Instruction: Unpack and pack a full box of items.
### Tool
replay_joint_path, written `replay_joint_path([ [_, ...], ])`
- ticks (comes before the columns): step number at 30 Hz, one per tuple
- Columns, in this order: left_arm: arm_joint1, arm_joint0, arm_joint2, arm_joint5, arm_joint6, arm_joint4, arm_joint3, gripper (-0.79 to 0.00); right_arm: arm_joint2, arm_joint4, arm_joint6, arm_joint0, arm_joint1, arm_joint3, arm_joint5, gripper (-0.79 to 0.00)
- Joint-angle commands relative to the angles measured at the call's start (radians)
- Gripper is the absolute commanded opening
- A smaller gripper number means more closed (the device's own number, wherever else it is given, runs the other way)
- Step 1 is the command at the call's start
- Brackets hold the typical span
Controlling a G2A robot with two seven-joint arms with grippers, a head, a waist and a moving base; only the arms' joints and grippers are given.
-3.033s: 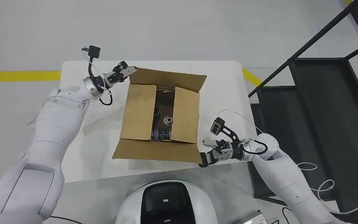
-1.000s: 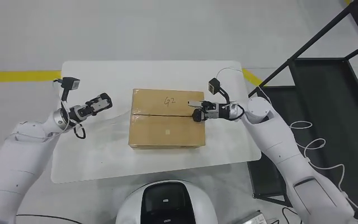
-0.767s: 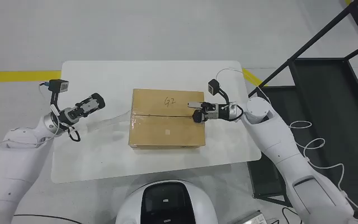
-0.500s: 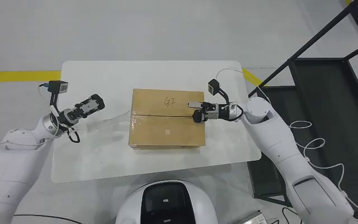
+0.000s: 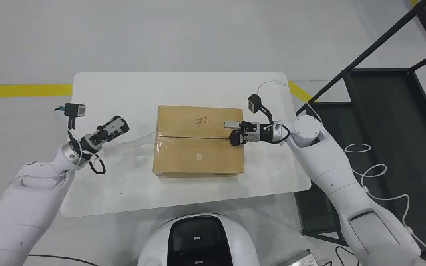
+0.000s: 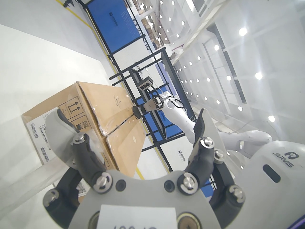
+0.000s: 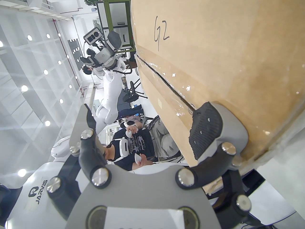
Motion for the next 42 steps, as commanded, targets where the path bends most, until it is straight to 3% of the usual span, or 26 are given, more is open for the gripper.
replay_joint_path([
  [1, 0.000, 0.050, -0.016, 0.026, 0.121, 0.095, -0.032, 0.000, 0.000, 0.000, 0.000, 0.000, 0.000, 0.000, 0.000, 0.000],
  [7, -0.006, 0.186, -0.048, 0.140, 0.400, 0.340, -0.159, 0.000, 0.000, 0.000, 0.000, 0.000, 0.000, 0.000, 0.000, 0.000],
  [25, -0.011, 0.206, -0.047, 0.181, 0.420, 0.349, -0.181, 0.000, 0.000, 0.000, 0.000, 0.000, 0.000, 0.000, 0.000, 0.000],
  [30, -0.032, 0.263, -0.028, 0.237, 0.544, 0.261, -0.250, 0.000, 0.000, 0.000, 0.000, 0.000, 0.000, 0.000, 0.000, 0.000],
  [37, -0.062, 0.363, 0.009, 0.183, 0.708, 0.216, -0.288, 0.000, 0.000, 0.000, 0.000, 0.000, 0.000, 0.000, 0.000, 0.000],
  [42, -0.083, 0.389, 0.032, 0.156, 0.781, 0.216, -0.294, 0.000, 0.000, 0.000, 0.000, 0.000, 0.000, 0.000, 0.000, 0.000],
])
